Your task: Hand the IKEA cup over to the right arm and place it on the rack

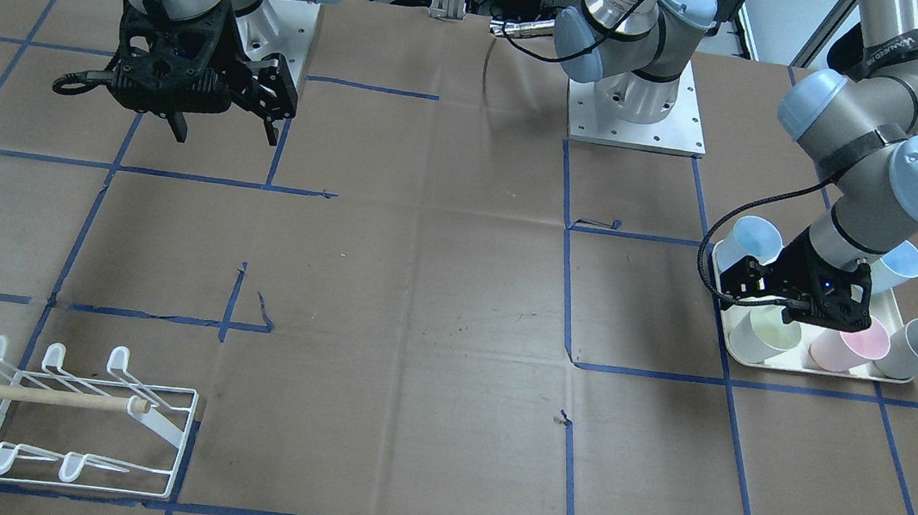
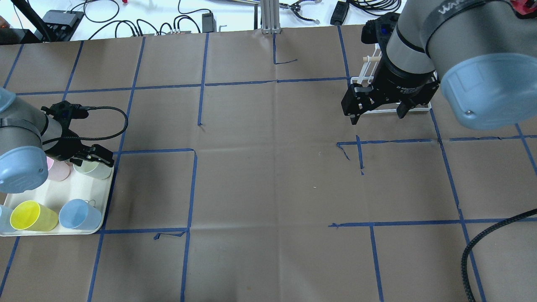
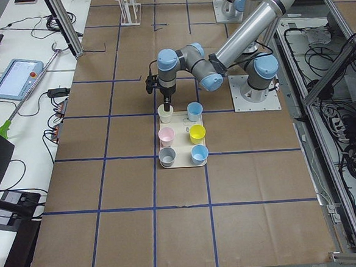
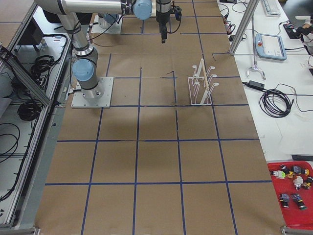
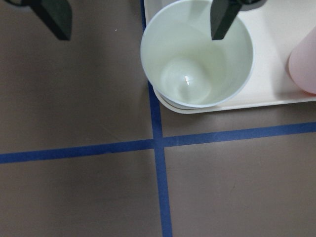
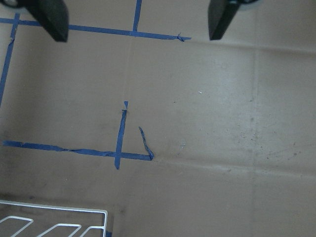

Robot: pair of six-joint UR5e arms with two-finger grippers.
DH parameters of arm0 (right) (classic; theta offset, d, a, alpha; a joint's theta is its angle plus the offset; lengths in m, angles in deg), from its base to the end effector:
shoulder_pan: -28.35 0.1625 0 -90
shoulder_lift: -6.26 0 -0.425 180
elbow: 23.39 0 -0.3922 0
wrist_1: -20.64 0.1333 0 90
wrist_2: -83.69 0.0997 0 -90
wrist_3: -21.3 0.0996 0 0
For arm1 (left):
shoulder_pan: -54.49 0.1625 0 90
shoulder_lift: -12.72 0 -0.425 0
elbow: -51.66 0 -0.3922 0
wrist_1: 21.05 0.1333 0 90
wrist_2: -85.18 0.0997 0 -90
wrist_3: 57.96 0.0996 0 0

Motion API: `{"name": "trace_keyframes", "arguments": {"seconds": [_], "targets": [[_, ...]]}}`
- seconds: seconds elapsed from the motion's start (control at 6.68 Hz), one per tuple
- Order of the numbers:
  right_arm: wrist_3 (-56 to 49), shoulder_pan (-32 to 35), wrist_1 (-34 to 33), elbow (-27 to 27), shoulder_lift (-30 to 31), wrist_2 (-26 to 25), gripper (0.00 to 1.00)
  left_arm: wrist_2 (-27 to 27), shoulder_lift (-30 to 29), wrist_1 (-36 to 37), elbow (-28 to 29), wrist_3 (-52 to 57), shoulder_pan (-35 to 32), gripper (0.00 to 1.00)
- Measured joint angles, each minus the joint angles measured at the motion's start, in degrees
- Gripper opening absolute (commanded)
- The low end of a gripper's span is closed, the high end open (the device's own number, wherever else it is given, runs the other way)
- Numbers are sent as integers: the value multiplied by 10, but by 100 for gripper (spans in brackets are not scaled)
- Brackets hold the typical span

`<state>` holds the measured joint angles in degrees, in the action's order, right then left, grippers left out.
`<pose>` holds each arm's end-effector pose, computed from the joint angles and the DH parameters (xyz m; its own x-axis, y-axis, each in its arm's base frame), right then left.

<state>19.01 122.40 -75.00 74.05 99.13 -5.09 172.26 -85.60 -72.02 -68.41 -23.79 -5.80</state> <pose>0.1684 -0.4605 0.4580 -0.9936 -0.1108 -0.0205 -0.1104 0.9937 -0.0195 0.1126 -0.4765 0.2411 -0.9963 0.0787 0.0359 0.0773 0.9963 -0.0379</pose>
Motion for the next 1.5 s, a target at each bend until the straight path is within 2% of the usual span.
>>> {"name": "trace_keyframes", "arguments": {"seconds": [0.15,0.3,0.45,0.6,0.75,0.9,1.5], "targets": [[0,0,0,0,-1,1,100,1,-19,20,0,-3,0,99],[0,1,-1,0,-1,2,100,2,-30,32,-1,-6,-1,91],[0,1,-1,0,-1,3,100,2,-33,37,-1,-12,-1,67],[0,1,-1,0,-1,3,100,2,-34,38,1,-15,-2,34],[0,1,-2,0,-1,4,100,1,-34,38,2,-17,-2,10],[0,1,-2,0,-1,4,100,1,-34,38,3,-18,-2,0],[0,1,-2,-1,-1,4,100,4,-13,11,30,-19,-2,0]]}}
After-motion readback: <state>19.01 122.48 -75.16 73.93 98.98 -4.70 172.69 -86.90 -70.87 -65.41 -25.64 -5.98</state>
